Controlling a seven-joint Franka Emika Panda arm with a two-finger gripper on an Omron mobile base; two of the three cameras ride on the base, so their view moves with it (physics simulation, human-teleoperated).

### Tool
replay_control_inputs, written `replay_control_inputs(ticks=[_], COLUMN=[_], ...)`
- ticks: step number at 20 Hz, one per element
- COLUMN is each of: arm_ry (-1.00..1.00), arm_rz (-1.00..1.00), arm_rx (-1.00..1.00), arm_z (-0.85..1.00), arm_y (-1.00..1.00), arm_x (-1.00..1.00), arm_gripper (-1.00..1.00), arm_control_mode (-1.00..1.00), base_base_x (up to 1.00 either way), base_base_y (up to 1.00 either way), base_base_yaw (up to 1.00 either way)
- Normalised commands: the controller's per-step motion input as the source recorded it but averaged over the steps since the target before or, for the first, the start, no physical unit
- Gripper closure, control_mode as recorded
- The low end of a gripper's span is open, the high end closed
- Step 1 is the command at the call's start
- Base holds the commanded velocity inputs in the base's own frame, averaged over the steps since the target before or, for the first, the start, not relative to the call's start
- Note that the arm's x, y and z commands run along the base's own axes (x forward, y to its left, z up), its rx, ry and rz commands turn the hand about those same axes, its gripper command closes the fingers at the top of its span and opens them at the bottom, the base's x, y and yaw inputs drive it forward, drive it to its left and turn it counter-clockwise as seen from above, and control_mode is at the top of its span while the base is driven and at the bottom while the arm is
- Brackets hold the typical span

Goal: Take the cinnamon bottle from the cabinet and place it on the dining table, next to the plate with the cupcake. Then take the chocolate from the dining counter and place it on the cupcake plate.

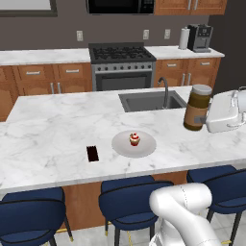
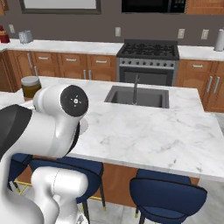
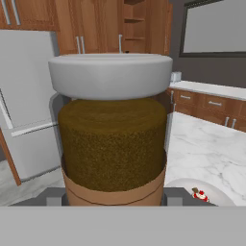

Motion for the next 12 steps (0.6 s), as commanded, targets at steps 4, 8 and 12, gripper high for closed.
replay_control_inputs(ticks=[4,8,12], arm_ry=[0.0,0.08,0.09], arm_rz=[0.0,0.01,0.12], arm_rx=[0.0,0.0,0.0], arm_z=[0.0,-0.06,-0.23], arm_y=[0.0,-0.11,-0.34], arm_x=[0.0,0.12,0.25], arm_gripper=[1.0,1.0,1.0], arm_control_mode=[1.0,-1.0,-1.0], base_base_x=[0.01,0.06,0.0], base_base_y=[0.0,-0.02,0.0], base_base_yaw=[0.0,0.0,0.0])
